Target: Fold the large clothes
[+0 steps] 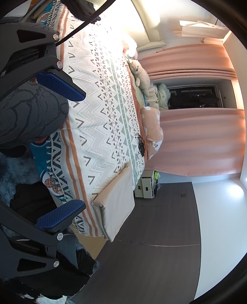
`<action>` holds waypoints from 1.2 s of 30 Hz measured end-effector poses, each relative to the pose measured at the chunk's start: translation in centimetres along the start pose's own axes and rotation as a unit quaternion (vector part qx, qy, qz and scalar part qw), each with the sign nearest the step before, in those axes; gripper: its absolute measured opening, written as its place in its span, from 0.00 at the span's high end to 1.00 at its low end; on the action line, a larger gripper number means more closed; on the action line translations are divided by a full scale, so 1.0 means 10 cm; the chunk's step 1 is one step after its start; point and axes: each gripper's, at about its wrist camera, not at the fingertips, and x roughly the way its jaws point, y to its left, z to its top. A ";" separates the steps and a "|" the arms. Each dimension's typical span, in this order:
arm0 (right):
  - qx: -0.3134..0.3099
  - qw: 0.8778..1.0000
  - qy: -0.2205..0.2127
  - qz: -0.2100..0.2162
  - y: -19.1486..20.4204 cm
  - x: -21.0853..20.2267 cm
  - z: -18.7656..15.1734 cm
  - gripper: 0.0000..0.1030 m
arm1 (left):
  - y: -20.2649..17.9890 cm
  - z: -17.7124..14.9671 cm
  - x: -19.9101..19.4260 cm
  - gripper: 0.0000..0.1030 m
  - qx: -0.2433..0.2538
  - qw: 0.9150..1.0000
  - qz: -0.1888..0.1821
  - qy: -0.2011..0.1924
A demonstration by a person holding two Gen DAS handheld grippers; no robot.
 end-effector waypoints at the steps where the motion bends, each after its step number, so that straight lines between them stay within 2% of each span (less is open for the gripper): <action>1: -0.001 1.000 0.000 -0.001 0.01 0.00 0.00 0.00 | 0.00 0.00 0.00 0.00 0.002 1.000 0.001 0.000; 19: 0.001 1.000 -0.003 0.005 0.06 -0.03 -0.03 0.00 | -0.04 -0.02 -0.04 0.00 0.002 1.000 -0.006 0.001; 36: 0.002 1.000 0.001 0.009 0.14 -0.05 -0.04 0.00 | -0.03 -0.02 -0.03 0.00 0.005 1.000 0.004 0.002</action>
